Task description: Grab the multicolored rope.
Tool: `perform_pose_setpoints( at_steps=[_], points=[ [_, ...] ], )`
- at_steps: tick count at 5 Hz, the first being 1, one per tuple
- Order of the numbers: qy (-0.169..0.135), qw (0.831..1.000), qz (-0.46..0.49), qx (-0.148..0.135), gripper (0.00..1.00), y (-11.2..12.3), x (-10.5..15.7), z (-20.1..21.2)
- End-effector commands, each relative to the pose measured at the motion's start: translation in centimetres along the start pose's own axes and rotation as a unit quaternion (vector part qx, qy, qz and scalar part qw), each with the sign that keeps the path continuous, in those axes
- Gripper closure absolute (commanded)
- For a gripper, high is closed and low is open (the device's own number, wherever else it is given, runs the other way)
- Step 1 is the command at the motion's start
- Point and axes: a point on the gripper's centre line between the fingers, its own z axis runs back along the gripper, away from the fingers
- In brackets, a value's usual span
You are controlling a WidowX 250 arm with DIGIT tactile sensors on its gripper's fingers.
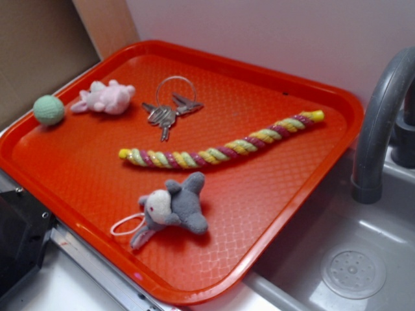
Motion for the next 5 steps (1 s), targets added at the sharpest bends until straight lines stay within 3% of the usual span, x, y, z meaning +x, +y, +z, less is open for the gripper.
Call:
perform_pose_setpoints(
  at_steps=[1,2,3,4,5],
  points=[
    [0.000,1.000,0.000,0.000,0.00,0.0,0.0,0.0],
    [-0.040,0.991,-0.123,-0.036,0.00,0.7,3.3,-2.2],
    [-0.088,0.965,-0.245,-0.022,0.00,-0.5,6.2,-3.8],
    [-0.094,0.949,-0.300,-0.018,0.00,-2.1,8.3,-5.5],
    [-0.065,0.939,-0.339,-0.003,0.00,-5.2,9.8,-8.9]
  ],
)
